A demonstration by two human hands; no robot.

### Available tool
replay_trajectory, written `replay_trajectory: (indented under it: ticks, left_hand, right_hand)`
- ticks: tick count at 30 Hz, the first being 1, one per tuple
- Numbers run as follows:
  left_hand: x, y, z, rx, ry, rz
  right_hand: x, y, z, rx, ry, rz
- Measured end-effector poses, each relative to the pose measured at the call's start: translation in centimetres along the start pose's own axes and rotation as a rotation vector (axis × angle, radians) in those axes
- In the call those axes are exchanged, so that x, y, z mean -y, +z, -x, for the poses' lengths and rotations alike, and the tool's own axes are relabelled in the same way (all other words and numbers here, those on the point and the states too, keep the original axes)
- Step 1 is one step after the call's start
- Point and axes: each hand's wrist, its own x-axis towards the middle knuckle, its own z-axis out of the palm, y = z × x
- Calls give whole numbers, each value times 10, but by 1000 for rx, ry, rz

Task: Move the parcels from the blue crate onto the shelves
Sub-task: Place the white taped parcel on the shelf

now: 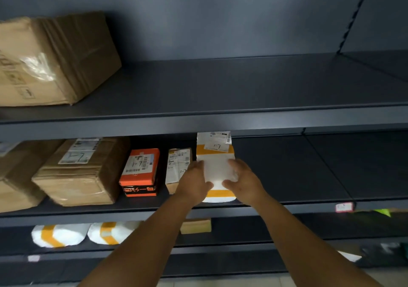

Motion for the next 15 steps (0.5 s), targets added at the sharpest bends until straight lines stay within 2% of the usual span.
replay_trajectory:
  ticks: [8, 15]
  left_hand:
    - [4, 1, -13, -16, -10, -163]
    - [-7, 7, 29, -33, 171, -340]
  right_hand:
    - [6, 3, -14, -3, -11, 67]
    - [-1, 2, 39, -53, 26, 222]
